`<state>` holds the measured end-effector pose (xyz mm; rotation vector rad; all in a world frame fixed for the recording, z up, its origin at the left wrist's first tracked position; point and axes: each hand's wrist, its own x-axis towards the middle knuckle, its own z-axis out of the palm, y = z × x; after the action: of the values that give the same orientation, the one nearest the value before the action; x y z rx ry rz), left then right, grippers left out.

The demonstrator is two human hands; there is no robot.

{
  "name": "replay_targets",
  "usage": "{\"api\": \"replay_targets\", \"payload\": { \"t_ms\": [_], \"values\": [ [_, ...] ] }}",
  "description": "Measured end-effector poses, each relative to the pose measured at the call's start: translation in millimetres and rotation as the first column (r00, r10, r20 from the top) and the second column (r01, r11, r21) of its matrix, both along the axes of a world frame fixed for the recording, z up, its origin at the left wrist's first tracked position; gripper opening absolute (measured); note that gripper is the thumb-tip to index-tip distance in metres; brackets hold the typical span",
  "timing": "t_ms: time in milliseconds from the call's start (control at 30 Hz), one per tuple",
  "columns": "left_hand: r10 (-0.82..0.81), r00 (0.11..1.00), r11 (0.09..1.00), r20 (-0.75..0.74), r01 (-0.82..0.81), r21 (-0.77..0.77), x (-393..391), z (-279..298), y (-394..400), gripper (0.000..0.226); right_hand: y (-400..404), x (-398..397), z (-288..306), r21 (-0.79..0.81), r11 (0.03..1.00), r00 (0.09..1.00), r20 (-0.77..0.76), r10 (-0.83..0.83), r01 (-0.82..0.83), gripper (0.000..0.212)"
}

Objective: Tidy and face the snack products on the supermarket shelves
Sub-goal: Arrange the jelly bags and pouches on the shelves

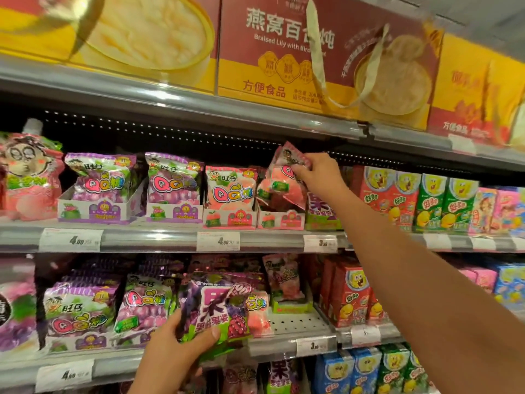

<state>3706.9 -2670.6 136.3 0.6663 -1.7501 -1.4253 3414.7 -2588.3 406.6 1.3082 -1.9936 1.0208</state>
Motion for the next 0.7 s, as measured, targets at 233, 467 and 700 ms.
{"api": "replay_targets", "payload": {
  "t_ms": [233, 467, 700],
  "values": [
    [0.063, 0.997, 0.991, -0.042, -0.067, -0.119, 12, 29, 2, 0.041, -29, -20, 8, 0.210, 0.961, 0.979, -0.129, -0.158, 0.182, 0.028],
    [0.131, 0.989, 0.911, -0.061, -0.145, -0.387, 15, 85, -2, 0.060, -37, -19, 3, 0.321, 0.890, 0.913, -0.353, -0.206, 0.325, 0.030],
    [0.150, 0.986, 0.869, -0.073, -0.167, -0.466, 6, 119, -22, 0.057, -61, -15, 7, 0.297, 0.938, 0.968, -0.224, -0.115, 0.180, 0.045]
  ]
}}
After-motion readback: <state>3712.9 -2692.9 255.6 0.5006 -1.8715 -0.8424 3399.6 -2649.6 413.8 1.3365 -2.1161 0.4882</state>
